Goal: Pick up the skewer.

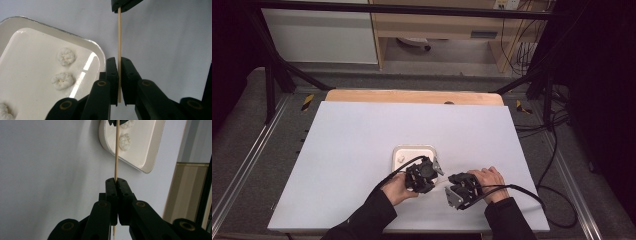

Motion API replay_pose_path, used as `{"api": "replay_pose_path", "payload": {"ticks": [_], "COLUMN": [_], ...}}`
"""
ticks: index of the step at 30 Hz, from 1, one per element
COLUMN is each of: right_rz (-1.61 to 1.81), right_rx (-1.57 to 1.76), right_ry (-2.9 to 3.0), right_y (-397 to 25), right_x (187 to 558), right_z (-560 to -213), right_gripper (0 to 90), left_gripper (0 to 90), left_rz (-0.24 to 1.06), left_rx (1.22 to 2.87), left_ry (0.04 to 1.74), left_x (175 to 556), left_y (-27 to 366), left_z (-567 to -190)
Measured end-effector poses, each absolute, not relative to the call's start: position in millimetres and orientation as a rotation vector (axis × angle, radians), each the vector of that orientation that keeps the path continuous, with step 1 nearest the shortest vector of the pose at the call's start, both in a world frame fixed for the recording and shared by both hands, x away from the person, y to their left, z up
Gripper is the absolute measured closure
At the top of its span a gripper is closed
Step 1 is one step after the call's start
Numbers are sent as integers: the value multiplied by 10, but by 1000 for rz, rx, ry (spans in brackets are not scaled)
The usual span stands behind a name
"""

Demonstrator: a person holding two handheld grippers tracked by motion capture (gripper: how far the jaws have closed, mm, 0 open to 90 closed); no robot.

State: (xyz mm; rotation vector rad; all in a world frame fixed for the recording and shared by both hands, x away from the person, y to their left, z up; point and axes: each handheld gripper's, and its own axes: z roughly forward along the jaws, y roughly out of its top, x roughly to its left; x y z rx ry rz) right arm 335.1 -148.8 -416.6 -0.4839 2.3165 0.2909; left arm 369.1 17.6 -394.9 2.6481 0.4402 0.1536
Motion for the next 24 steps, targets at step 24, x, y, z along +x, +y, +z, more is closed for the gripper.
{"api": "replay_pose_path", "payload": {"ticks": [24], "right_rz": [473], "right_rx": [-195], "right_ry": [2341], "right_y": [-1573], "right_x": [3376], "right_z": [-4045], "right_gripper": [643], "left_gripper": [886], "left_rz": [269], "left_rx": [2606], "left_ry": [462], "left_x": [3629], "left_y": [256], "left_z": [-3918]}}
